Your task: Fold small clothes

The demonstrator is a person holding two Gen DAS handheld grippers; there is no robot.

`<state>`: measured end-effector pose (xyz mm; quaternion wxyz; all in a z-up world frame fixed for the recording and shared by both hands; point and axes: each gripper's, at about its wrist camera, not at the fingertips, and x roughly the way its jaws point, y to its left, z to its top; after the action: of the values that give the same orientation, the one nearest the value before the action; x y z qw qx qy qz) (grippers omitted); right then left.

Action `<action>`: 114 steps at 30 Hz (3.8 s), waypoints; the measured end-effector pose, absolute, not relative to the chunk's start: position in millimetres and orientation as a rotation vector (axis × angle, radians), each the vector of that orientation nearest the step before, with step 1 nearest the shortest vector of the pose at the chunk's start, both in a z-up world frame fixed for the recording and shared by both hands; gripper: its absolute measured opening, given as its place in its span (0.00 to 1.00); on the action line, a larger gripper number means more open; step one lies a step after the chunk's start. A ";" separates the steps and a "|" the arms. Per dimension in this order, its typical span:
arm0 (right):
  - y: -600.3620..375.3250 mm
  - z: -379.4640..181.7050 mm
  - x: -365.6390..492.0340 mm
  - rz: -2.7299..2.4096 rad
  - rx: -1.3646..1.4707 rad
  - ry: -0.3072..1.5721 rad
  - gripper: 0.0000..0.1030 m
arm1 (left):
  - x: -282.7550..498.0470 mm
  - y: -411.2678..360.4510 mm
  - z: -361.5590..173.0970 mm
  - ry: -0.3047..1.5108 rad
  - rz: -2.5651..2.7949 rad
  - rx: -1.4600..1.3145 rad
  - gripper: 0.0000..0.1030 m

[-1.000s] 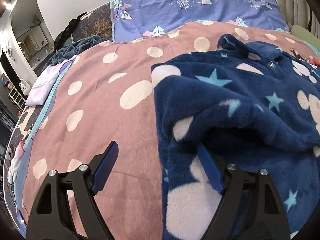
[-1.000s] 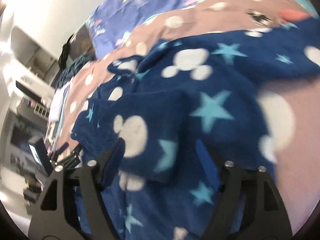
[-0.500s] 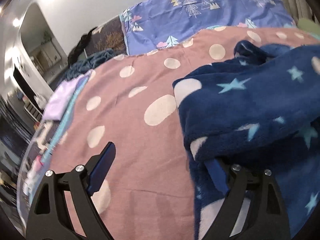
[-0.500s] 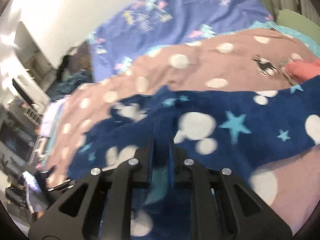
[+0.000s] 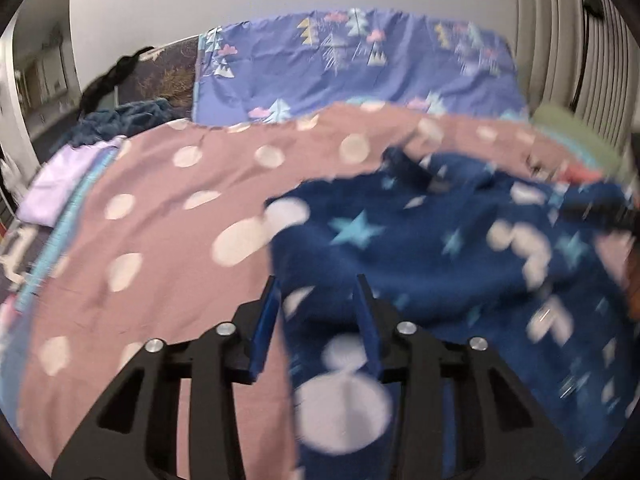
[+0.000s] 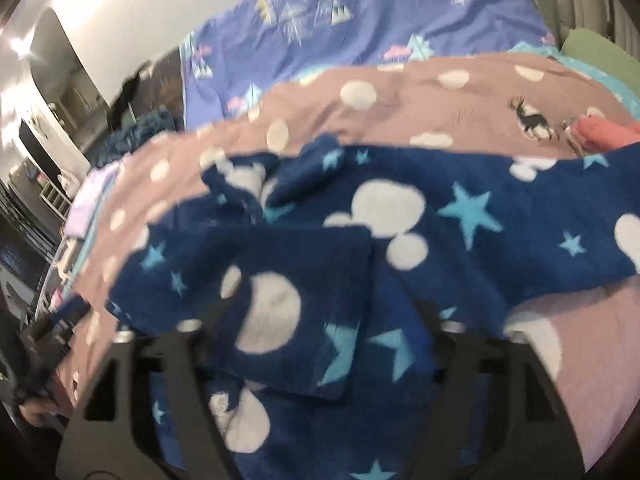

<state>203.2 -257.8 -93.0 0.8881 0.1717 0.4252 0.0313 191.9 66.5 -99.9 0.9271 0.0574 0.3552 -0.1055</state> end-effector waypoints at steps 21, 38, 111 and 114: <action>-274.2 -104.4 196.3 0.072 0.432 0.860 0.19 | 242.0 10.9 -157.1 0.845 -0.238 0.118 0.50; -352.5 -81.3 133.3 -0.061 0.508 0.699 0.42 | 220.8 -58.1 -185.0 0.809 -0.249 0.329 0.50; -243.2 -133.9 171.0 0.324 0.425 0.844 0.38 | 259.2 -52.4 -164.1 1.004 -0.645 -0.341 0.59; -254.7 -142.1 165.4 0.273 0.468 0.823 0.35 | 270.1 -67.0 -173.2 1.033 -0.648 -0.333 0.24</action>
<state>165.4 -254.7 -142.1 0.8811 0.2245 0.3949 0.1313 270.1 -67.0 -173.2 0.8067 -0.1557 0.4829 -0.3030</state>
